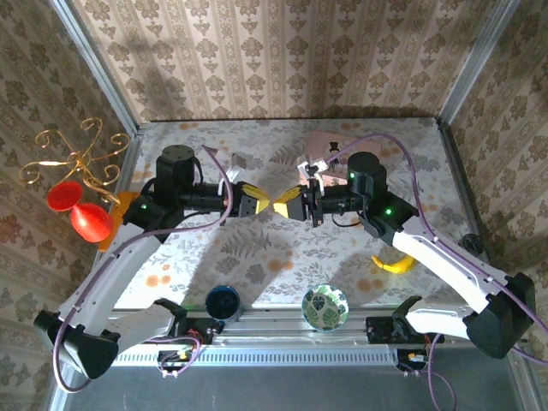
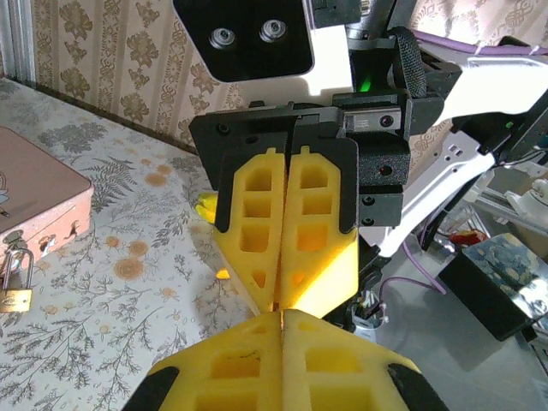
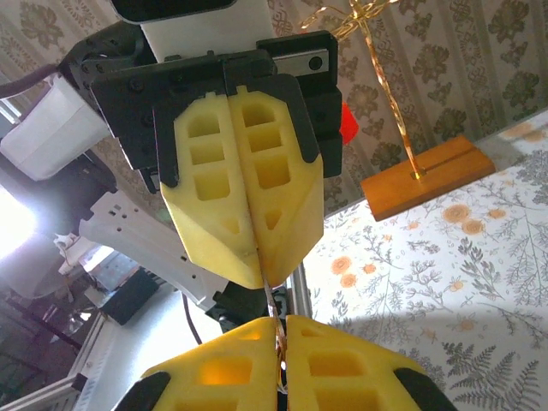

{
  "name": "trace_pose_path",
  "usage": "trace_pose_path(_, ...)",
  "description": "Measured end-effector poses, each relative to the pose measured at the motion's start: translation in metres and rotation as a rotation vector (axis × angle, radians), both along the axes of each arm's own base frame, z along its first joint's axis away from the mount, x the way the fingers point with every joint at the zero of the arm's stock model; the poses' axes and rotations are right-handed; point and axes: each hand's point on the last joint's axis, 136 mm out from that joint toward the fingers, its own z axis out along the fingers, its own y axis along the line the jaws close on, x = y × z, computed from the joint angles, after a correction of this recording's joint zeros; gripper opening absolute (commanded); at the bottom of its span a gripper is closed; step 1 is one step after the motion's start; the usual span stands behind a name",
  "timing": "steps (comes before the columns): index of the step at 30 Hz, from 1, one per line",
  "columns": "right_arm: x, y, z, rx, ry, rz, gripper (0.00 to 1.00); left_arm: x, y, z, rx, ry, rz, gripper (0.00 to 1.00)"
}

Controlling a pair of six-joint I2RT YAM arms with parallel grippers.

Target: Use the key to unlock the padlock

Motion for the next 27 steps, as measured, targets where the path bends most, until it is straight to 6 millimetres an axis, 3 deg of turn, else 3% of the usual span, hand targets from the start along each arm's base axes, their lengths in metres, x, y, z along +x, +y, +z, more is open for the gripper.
trace_pose_path(3,0.001,0.001,-0.001,0.001,0.01,0.0,0.0,0.001,0.0,0.0,-0.001,0.003,0.002,0.0)
trace_pose_path(10,0.002,0.001,-0.003,0.0,0.011,-0.005,0.0,0.002,0.001,-0.001,-0.002,0.012,0.011,0.01)
trace_pose_path(14,0.009,-0.001,-0.006,-0.01,0.011,-0.055,0.0,0.007,0.002,-0.002,-0.004,0.022,0.039,0.75)
trace_pose_path(16,0.015,-0.005,-0.011,-0.027,0.022,-0.102,0.0,0.013,0.004,0.001,-0.009,0.019,0.072,0.99)
trace_pose_path(21,0.04,-0.024,-0.029,-0.058,0.1,-0.253,0.0,0.032,0.012,0.007,-0.017,-0.004,0.219,1.0)
trace_pose_path(27,0.059,-0.059,-0.058,-0.093,0.226,-0.45,0.0,0.073,0.032,0.007,-0.001,-0.019,0.521,1.0)
